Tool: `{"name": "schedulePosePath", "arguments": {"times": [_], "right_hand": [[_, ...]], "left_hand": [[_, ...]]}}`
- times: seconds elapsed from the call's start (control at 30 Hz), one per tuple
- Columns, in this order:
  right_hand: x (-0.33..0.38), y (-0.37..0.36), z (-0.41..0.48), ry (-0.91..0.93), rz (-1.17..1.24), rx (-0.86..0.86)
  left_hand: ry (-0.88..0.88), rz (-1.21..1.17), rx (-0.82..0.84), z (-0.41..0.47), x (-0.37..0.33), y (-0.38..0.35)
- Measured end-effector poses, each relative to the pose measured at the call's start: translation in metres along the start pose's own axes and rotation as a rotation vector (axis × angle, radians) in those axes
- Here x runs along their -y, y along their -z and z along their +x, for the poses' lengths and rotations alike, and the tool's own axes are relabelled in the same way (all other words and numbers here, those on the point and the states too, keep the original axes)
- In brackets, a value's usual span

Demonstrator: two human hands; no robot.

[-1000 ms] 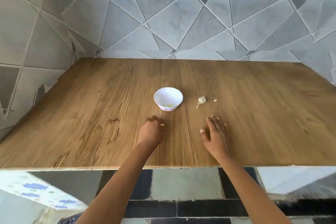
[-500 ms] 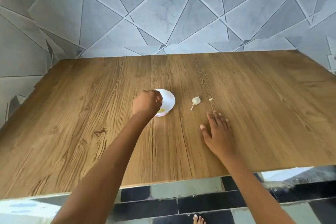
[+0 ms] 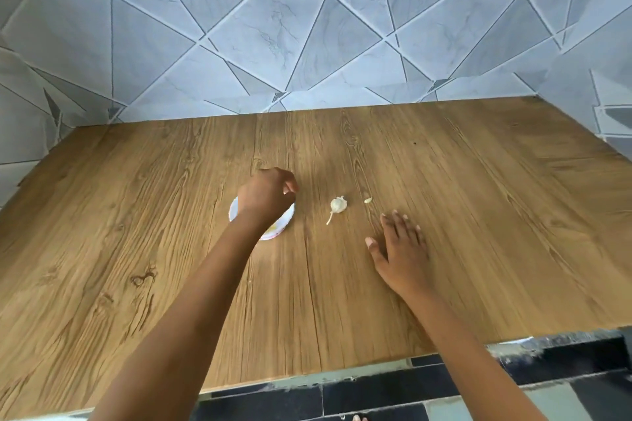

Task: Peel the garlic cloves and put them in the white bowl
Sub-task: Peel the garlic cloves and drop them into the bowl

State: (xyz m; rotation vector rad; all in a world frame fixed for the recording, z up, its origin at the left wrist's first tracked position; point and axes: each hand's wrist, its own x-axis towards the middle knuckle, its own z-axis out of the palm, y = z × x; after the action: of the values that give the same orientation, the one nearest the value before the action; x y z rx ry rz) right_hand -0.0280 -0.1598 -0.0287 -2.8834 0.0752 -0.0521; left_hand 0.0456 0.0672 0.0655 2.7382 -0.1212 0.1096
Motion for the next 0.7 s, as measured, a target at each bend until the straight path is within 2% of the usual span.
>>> {"name": "schedulePosePath", "arguments": {"times": [0.1,0.2,0.37,0.5,0.6,0.7], "right_hand": [[-0.015,0.011,0.007,-0.021,-0.015,-0.005],[-0.027,0.015,0.011,-0.037,-0.023,0.002],[-0.043,0.005,0.010,-0.034,-0.033,-0.008],[-0.042,0.002,0.012,-0.048,-0.033,-0.054],[-0.043,-0.001,0.012,-0.050,-0.014,-0.054],[-0.045,-0.001,0.013,-0.035,0.009,-0.060]], "left_hand": [[-0.157,-0.034,0.047,0.011,-0.050,-0.021],[-0.223,-0.050,0.142,0.024,-0.086,-0.062],[-0.163,0.086,0.221,0.044,-0.110,-0.110],[-0.154,0.136,0.211,0.048,-0.118,-0.118],[-0.137,0.042,0.178,0.048,-0.117,-0.113],[-0.036,-0.231,0.112,0.031,-0.108,-0.098]]}}
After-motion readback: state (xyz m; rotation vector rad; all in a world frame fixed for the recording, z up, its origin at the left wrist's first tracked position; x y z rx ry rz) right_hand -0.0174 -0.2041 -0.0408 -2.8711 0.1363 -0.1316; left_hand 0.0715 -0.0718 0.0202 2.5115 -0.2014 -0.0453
